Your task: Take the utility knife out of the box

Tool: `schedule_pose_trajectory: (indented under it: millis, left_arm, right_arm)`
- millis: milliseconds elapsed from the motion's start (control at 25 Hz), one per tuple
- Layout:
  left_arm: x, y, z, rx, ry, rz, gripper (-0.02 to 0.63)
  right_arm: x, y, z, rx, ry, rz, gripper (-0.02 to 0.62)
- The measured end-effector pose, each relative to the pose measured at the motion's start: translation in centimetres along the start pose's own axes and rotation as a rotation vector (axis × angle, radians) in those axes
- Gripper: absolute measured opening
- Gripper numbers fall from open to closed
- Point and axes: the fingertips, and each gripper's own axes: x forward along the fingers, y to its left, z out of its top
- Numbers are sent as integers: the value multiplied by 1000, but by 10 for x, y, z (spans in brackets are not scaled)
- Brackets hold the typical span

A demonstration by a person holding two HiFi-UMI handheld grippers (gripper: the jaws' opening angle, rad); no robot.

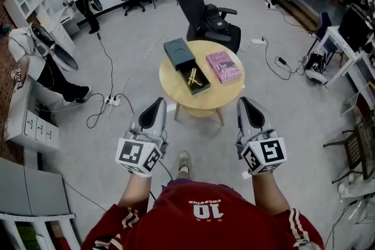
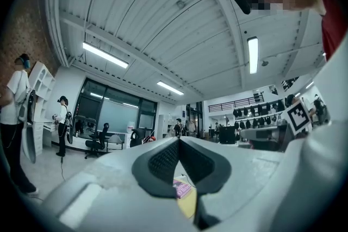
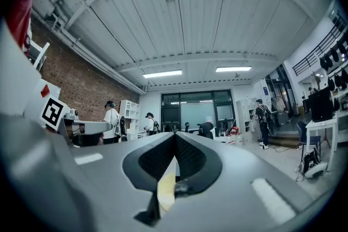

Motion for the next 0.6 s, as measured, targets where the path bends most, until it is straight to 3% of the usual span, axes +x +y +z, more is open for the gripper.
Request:
schedule_pose_trajectory:
  millis: [600]
  left_arm:
    - [18,29,-13,-16,25,36,3]
  right_arm:
    - [38,-6,-13,49,18,26,0]
